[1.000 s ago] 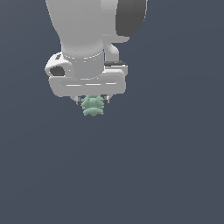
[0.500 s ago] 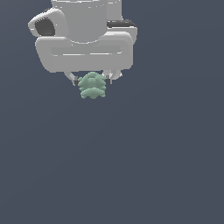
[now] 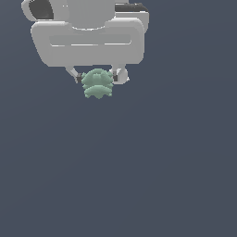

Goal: Pick up the object and move it to a goal position.

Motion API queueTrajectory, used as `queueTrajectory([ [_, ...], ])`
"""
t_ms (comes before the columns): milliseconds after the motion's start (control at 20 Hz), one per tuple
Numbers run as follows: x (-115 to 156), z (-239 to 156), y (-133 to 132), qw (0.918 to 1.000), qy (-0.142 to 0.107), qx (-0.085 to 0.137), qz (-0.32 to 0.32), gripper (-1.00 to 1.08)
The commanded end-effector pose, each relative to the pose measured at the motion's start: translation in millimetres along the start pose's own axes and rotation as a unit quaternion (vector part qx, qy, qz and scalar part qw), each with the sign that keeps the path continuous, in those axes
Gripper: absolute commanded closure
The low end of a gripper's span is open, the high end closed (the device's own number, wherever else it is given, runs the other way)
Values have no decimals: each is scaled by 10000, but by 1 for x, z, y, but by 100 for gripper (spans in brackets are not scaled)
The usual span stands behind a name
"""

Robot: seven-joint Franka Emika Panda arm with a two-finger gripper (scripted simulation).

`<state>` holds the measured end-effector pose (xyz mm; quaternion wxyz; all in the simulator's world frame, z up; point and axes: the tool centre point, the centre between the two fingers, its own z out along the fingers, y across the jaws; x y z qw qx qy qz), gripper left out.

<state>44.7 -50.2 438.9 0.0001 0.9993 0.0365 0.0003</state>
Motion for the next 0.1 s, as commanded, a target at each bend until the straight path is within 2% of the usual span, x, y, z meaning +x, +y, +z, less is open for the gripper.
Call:
queueTrajectory([
  [0,0,0,0,10000,-3,0,1,108],
  [50,0,1,0,10000,-3,0,1,108],
])
